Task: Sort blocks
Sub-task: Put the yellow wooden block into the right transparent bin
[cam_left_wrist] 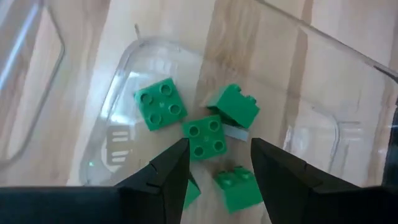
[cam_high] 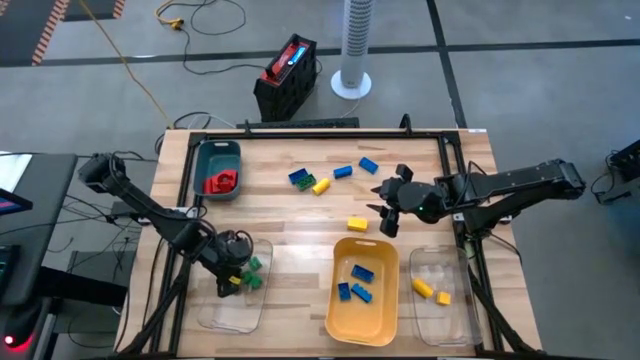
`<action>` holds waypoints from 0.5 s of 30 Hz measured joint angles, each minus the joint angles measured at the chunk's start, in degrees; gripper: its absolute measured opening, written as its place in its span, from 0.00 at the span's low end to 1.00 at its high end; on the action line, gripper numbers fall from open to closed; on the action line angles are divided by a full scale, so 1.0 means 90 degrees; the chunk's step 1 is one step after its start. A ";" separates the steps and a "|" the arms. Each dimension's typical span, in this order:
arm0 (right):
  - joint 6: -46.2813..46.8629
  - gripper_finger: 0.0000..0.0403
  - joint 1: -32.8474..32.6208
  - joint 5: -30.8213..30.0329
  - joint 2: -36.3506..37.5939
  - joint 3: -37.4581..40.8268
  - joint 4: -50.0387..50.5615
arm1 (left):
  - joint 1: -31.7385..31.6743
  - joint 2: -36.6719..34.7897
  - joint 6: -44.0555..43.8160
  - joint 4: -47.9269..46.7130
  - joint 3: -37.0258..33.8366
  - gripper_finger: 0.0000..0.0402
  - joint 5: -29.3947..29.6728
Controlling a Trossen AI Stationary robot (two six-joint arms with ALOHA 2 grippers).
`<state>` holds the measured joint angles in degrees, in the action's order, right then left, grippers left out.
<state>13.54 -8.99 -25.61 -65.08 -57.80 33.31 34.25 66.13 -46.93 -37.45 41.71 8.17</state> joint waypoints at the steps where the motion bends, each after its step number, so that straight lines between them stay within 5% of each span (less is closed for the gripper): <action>1: 0.0001 0.54 0.0000 0.0000 0.0000 0.0000 0.0038 | -0.0031 0.0000 0.0124 0.0027 0.0000 0.42 0.0056; 10: -0.0034 0.54 0.0000 0.0000 0.0000 0.0000 0.0129 | -0.0146 -0.0002 0.1564 0.0756 0.0542 0.41 0.0518; 15: -0.0055 0.54 0.0156 0.0002 -0.0002 -0.0002 0.0018 | -0.0150 -0.0010 0.3387 0.1249 0.0994 0.40 0.2515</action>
<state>13.04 -7.59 -25.58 -65.10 -57.82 33.47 32.90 66.04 -16.44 -26.21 50.66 30.80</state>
